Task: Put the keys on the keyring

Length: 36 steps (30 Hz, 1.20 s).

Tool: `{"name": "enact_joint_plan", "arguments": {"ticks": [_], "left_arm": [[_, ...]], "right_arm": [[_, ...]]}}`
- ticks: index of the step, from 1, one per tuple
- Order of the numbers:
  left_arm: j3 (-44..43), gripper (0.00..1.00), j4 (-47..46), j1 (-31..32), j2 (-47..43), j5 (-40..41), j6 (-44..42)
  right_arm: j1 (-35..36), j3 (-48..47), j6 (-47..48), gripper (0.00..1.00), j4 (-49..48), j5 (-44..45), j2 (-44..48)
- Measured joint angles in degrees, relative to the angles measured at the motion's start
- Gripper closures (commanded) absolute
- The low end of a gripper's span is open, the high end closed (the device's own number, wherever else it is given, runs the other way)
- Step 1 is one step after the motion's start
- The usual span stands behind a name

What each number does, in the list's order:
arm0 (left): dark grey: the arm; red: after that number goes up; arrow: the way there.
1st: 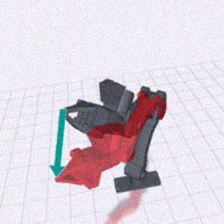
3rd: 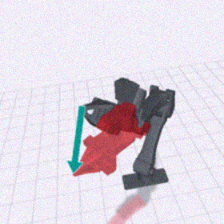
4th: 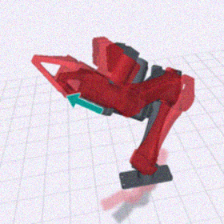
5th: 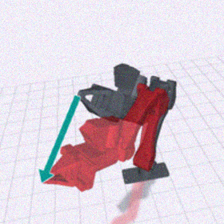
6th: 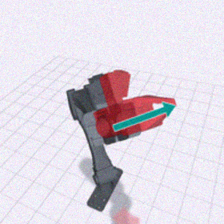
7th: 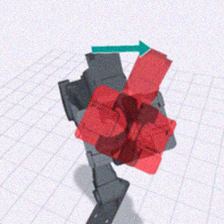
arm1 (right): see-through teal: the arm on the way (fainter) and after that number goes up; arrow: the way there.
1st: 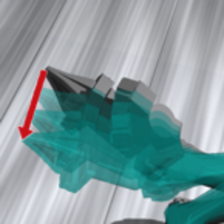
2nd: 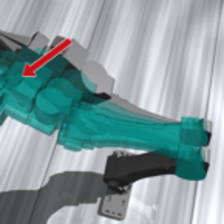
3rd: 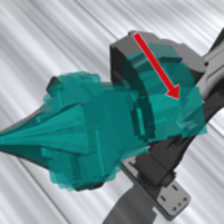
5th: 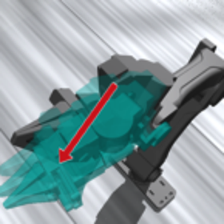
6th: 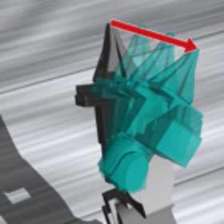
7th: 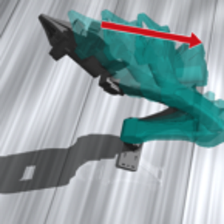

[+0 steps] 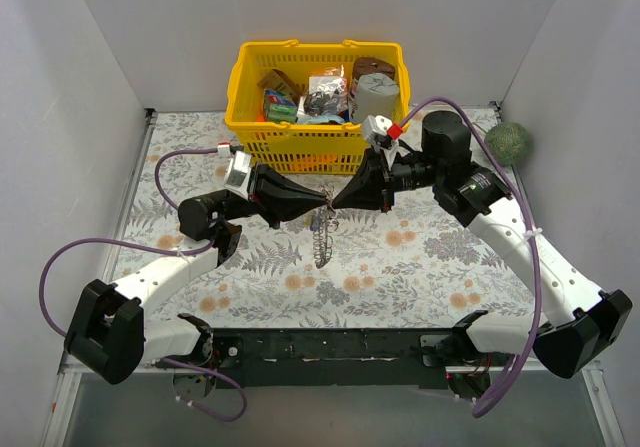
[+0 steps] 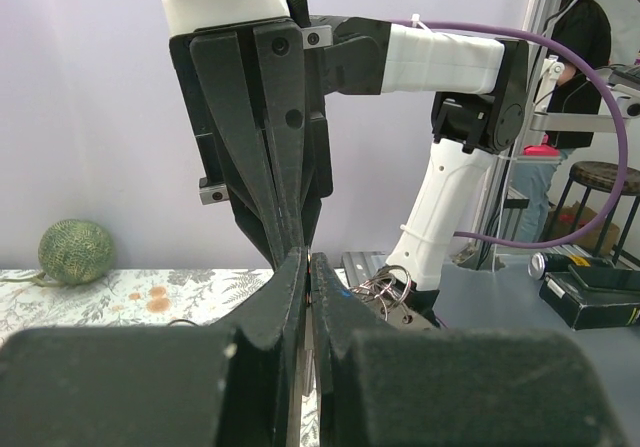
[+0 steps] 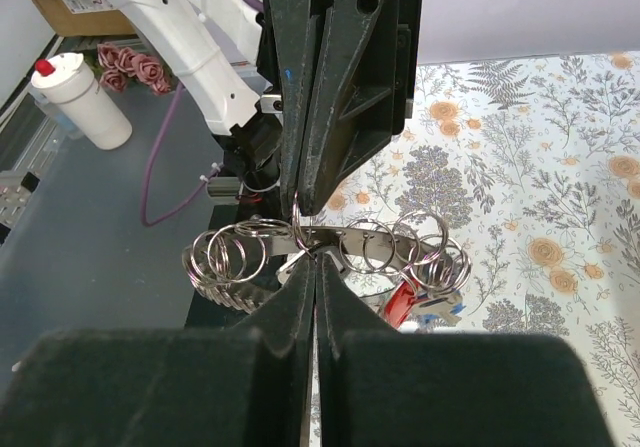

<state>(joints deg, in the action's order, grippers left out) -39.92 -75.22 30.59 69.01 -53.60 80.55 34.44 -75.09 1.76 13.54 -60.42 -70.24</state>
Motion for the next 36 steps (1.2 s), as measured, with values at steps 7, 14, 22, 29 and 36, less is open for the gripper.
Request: {"name": "enact_joint_plan", "arguments": {"ticks": [7,14,22,29,36], "left_arm": [[-0.2,1.00,0.1,0.0,0.0,0.0,0.0],[-0.3,1.00,0.3,0.0,0.0,-0.5,0.0],[-0.3,1.00,0.2,0.0,0.1,-0.4,0.5],[-0.3,1.00,0.1,0.0,0.1,-0.5,1.0],[-0.3,1.00,0.0,0.0,0.1,-0.6,1.4]], "right_arm": [[0.1,0.4,0.7,0.99,0.1,0.0,0.0],[0.2,1.8,1.7,0.99,0.4,0.0,-0.1],[0.9,1.8,2.2,0.99,0.5,0.7,-0.4],[2.2,1.8,2.6,0.99,1.7,2.6,-1.7],[3.3,1.8,2.8,0.99,2.0,4.4,-2.5]]}}
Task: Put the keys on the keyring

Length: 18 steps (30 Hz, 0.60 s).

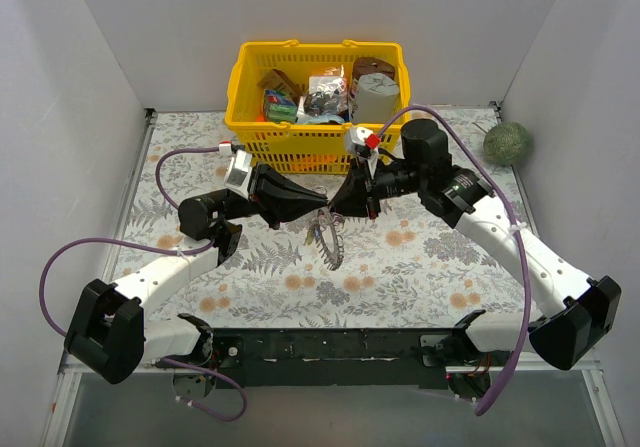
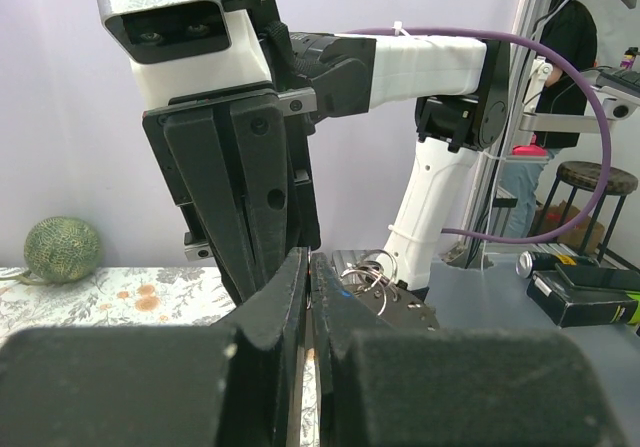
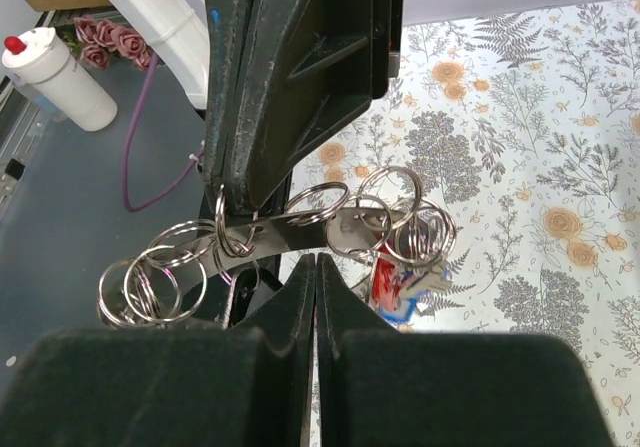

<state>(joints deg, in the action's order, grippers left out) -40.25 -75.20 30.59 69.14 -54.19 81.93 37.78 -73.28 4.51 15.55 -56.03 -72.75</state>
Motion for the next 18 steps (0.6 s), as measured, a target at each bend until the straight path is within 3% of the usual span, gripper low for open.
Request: {"name": "enact_joint_plan", "arguments": {"ticks": [5,13,18], "left_arm": [[0.0,1.00,0.0,0.0,0.0,0.0,0.0],[0.0,1.00,0.0,0.0,0.0,-0.4,-0.1],[0.0,1.00,0.0,0.0,0.0,-0.7,-0.1]], "right_arm": [[0.2,0.0,0.5,0.98,0.9,1.6,0.1],[0.2,-0.5,3.5,0.67,4.6,6.7,2.8],[0.1,-2.3,5.2,0.54,6.9,9.6,4.7]]}}
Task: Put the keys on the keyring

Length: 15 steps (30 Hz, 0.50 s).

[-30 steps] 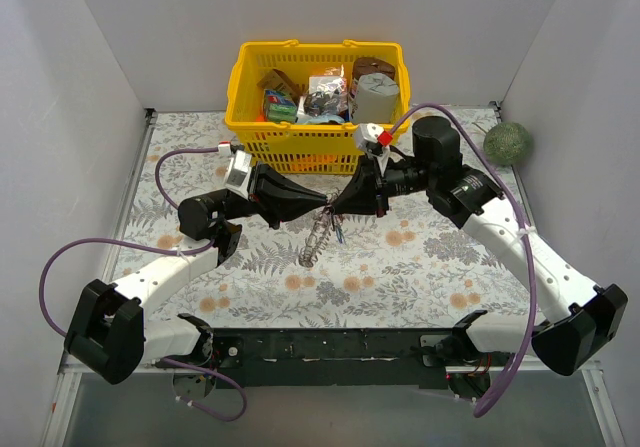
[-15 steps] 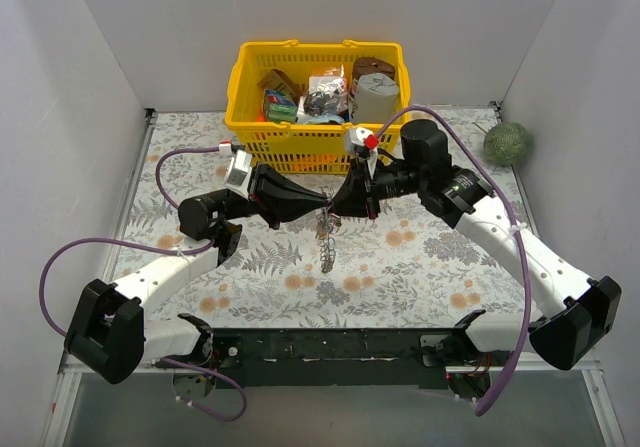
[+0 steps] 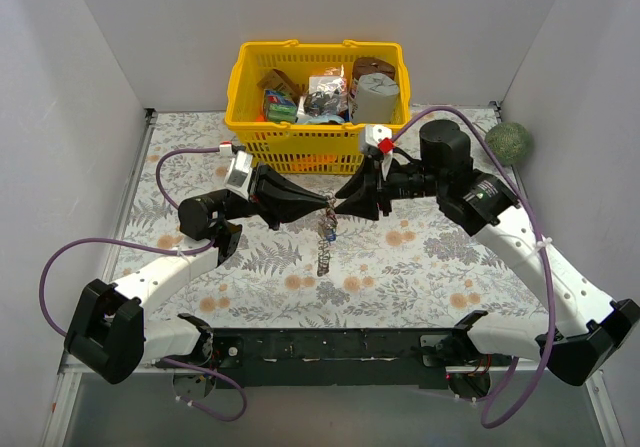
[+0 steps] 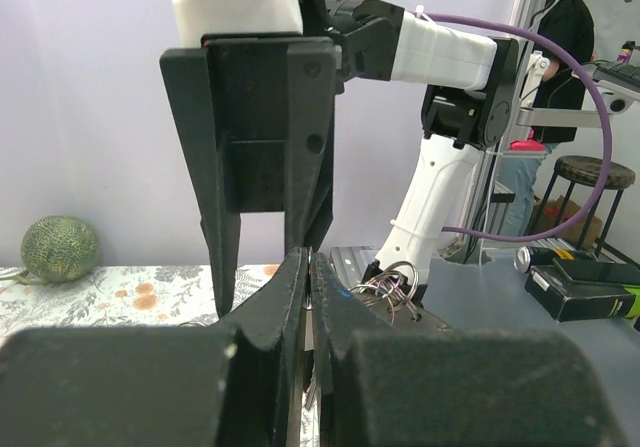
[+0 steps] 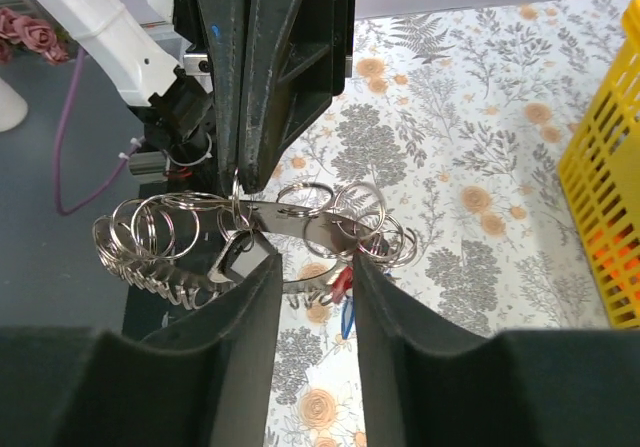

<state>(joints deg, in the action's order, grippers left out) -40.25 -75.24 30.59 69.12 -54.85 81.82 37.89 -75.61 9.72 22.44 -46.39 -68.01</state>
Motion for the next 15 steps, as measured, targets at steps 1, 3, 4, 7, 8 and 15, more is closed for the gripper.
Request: {"name": "enact_joint_plan", "arguments": {"ticks": [1,3,4,7,8,15], "left_arm": [[0.0,1.00,0.0,0.0,0.0,-0.1,0.0],[0.0,1.00,0.0,0.0,0.0,-0.3,-0.3],[0.0,1.00,0.2,0.0,-0.1,-0.3,-0.5],[0.0,1.00,0.6,0.0,-0.7,-0.5,-1.1],[0.0,1.00,0.8,0.0,-0.9,-0.6,-1.3],[0.0,1.00,3.2,0.0,-1.5,-1.3,-3.0]], "right_arm": [[0.0,-0.1,0.3,0.50,0.2,0.4,0.4],[0.0,-0.3,0.7,0.47,0.4,1.1,1.1],[0.0,-0.4,1.0,0.44,0.5,1.4,1.3],[0.0,-0.5,1.1,0.36,0.6,2.1,1.6],[0.0,-0.5,1.2,0.35,0.6,2.4,1.6],[-0.5,-0.5,1.1,0.26,-0.2,3.2,3.6]]}}
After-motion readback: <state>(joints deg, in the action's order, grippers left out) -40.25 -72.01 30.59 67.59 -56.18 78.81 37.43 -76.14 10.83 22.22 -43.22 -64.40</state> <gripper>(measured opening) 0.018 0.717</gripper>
